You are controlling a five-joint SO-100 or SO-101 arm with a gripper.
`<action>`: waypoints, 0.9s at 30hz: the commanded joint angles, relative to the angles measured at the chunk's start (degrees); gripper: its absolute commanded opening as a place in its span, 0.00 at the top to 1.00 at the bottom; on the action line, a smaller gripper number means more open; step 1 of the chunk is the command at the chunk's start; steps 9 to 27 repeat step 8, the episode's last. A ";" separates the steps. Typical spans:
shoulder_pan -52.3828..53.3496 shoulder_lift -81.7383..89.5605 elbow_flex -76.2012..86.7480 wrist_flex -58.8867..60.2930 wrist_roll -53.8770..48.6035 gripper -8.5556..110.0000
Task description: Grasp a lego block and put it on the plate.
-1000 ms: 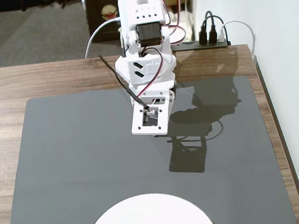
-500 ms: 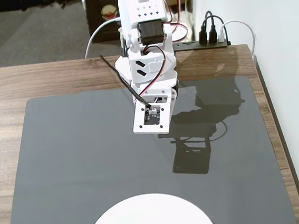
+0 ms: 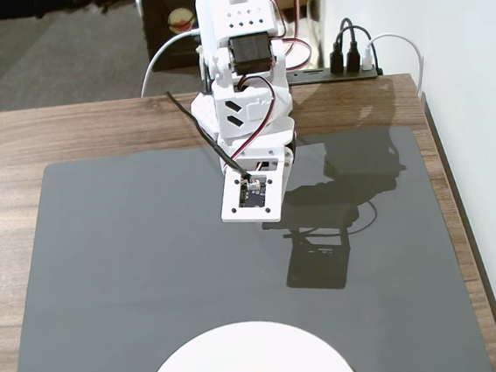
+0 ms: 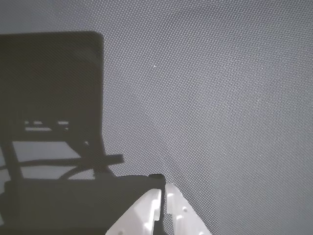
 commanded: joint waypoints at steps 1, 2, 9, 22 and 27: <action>-0.26 0.62 -1.32 -0.97 -0.26 0.92; -0.26 0.53 -1.23 -1.05 -0.35 0.92; -0.35 0.44 -0.79 -1.14 -1.05 0.92; -0.35 0.44 -0.79 -1.14 -1.05 0.92; -0.35 0.44 -0.79 -1.14 -1.05 0.92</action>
